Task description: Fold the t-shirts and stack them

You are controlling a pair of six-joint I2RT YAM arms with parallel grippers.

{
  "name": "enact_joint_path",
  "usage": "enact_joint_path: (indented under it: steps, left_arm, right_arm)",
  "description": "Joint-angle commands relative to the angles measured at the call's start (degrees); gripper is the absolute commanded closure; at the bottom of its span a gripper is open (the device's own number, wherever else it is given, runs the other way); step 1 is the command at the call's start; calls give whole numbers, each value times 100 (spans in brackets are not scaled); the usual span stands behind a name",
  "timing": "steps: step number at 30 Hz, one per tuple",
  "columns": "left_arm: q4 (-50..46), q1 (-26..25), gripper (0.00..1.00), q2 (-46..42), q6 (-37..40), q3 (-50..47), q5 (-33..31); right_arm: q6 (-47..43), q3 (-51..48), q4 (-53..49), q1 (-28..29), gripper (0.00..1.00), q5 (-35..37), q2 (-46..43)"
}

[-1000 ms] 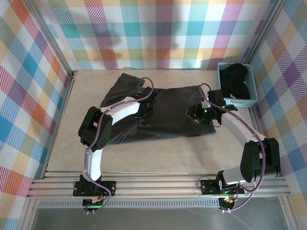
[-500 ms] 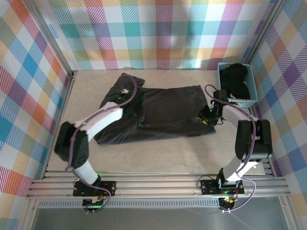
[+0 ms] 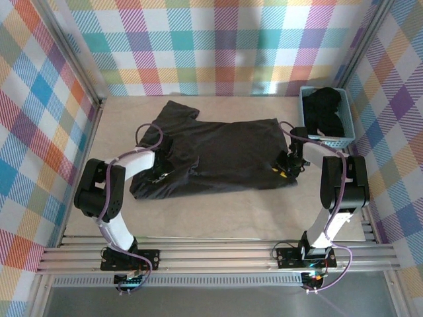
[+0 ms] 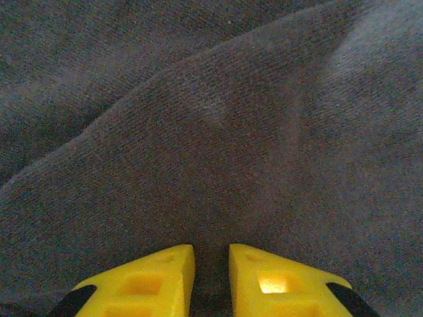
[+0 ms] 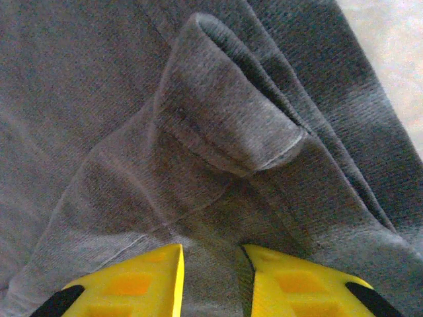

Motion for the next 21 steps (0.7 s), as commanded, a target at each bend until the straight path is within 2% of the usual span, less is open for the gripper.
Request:
enact_joint_path:
  steps: [1, 10, 16, 19, 21]
  left_arm:
    - [-281, -45, 78, 13, -224, -520, 14]
    - [-427, -54, 76, -1181, -448, -1571, 91]
    - [-486, -72, 76, -1726, -464, -2156, 89]
    - [-541, -88, 75, -2025, -461, -2224, 135]
    - [-763, -107, 71, -2349, -377, -1928, 14]
  right_arm:
    - [393, -571, -1018, 57, 69, 149, -117]
    - [954, -1555, -1267, 187, 65, -396, -1338]
    - [1068, -2098, -1388, 211, 64, -479, -1884]
    - [1098, -2142, -1460, 220, 64, -485, -2221]
    - [1007, -2031, -1360, 234, 64, -490, -2602]
